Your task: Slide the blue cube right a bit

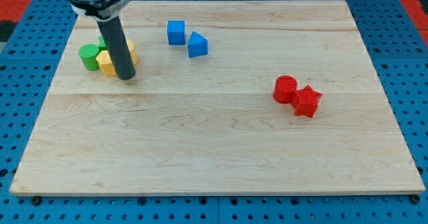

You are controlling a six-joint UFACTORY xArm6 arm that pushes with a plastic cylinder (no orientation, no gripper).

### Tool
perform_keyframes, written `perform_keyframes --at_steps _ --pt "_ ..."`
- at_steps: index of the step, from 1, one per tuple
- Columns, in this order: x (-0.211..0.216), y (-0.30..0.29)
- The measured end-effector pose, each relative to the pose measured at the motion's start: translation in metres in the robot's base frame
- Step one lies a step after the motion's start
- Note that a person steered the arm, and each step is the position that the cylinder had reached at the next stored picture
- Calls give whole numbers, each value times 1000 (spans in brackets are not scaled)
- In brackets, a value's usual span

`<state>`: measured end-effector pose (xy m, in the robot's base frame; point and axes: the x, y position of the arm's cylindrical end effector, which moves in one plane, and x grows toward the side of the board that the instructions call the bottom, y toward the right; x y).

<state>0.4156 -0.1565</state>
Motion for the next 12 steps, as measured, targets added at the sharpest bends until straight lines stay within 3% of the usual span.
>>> perform_keyframes --at_steps 1,3,6,7,9,12 --pt "15 13" --pt "19 109" --pt "-26 198" --pt "-59 218" --pt "-168 212" --pt "-175 131"
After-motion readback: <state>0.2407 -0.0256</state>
